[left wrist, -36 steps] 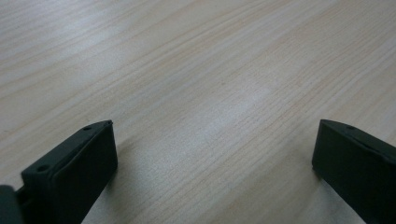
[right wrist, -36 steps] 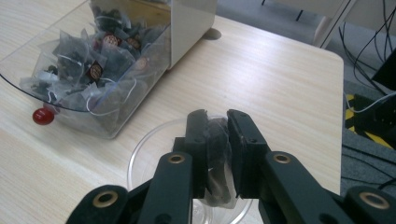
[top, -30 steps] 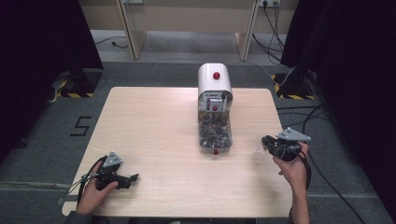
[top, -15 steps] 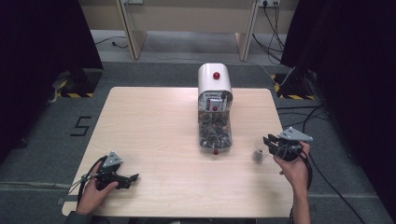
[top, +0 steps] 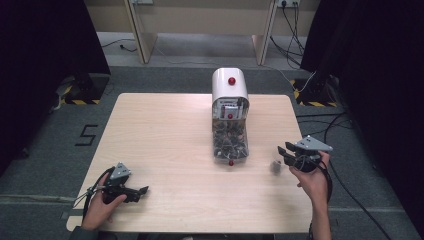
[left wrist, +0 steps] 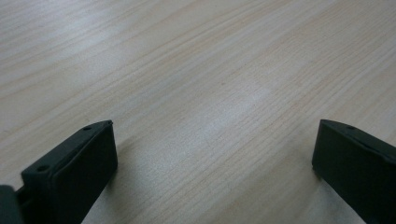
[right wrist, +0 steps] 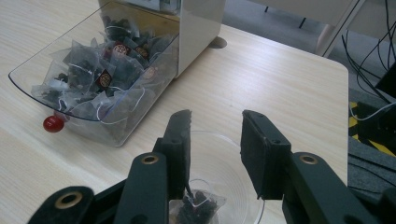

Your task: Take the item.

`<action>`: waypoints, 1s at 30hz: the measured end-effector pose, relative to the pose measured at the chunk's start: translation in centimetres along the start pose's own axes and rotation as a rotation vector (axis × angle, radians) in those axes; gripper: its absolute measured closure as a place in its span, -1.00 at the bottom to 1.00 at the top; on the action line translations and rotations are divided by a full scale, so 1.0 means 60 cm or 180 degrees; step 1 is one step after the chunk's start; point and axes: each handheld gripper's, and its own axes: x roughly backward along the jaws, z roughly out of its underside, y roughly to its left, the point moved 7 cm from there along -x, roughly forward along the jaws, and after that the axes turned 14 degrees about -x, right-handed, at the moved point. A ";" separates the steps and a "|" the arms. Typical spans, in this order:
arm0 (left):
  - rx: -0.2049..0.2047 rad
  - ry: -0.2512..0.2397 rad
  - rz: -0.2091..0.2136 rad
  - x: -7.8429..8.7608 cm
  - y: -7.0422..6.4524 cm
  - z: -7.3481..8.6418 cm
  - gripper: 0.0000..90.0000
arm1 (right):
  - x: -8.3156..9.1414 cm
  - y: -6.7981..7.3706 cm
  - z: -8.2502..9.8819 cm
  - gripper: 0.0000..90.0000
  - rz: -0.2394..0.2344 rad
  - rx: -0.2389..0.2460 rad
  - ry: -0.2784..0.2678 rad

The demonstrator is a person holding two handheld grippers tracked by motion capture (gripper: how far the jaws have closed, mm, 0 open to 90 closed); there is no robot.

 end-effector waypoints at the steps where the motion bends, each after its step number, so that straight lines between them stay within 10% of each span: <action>1: 0.0000 -0.0001 0.0000 0.000 0.000 0.000 -1.00 | 0.000 0.000 0.000 0.41 -0.0001 -0.0004 0.0001; 30: 0.0000 0.0000 0.0000 0.000 0.000 0.000 -1.00 | 0.000 0.031 -0.009 0.16 -0.0123 0.0111 -0.0029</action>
